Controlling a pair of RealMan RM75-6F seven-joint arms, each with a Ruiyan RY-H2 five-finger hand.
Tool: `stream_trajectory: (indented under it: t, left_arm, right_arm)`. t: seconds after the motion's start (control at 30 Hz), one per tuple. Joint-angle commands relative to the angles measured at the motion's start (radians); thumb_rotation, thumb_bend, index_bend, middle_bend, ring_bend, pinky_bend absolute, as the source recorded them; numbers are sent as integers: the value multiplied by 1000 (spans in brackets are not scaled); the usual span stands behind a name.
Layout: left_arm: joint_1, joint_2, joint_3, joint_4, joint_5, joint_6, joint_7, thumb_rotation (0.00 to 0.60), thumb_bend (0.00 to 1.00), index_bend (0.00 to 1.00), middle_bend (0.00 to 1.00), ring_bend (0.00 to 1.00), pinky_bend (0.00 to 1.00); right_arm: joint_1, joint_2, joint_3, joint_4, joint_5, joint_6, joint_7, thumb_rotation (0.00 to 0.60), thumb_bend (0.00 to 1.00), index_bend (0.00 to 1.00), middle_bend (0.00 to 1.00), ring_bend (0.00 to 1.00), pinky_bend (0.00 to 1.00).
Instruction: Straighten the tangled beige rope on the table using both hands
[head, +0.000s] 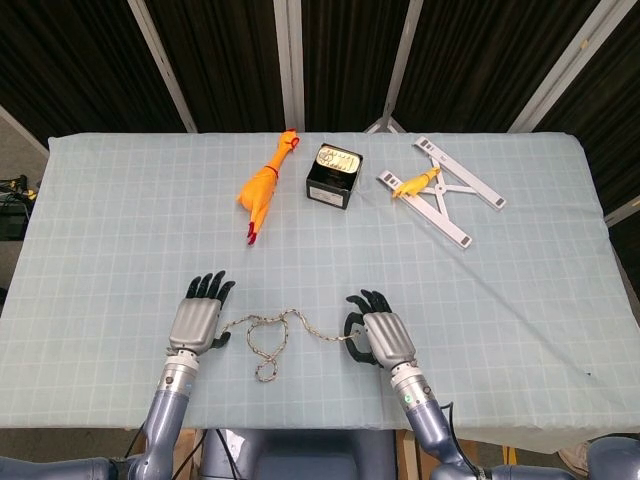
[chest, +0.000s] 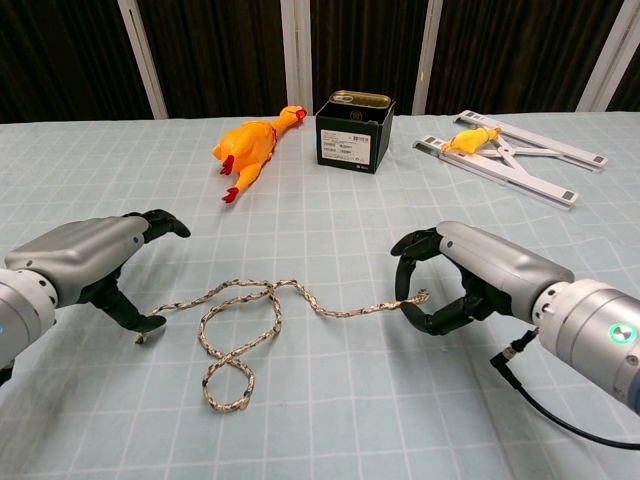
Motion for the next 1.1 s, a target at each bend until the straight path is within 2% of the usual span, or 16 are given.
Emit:
stream_trajectory:
  t: [0.03,0.7,0.97,1.1]
  left_arm:
    - [-5,7,-6,8,-1,3,-5,600,313,142,4,0,0]
    - [-32,75,-41,44,-62,-2,-13,600,331,146,5,0,0]
    - [-39,90,-19,-13,-92,-24,-15,600,330,344,28,0,0]
    - [-48,89,-11,-33,-95,-28,-10,600,330,365,34,0,0]
  right_arm:
    - [0,0,-2,1,-1,0,-1,600,494,613,196,0,0]
    - [-2,-1,-4,16,4,0,3,600,494,617,196,0,0]
    - [-4,0,-7,12,5,1,2,600,493,621,196,0,0]
    - [-4,-1,-7,10,4,2,0,600,494,621,196,0,0]
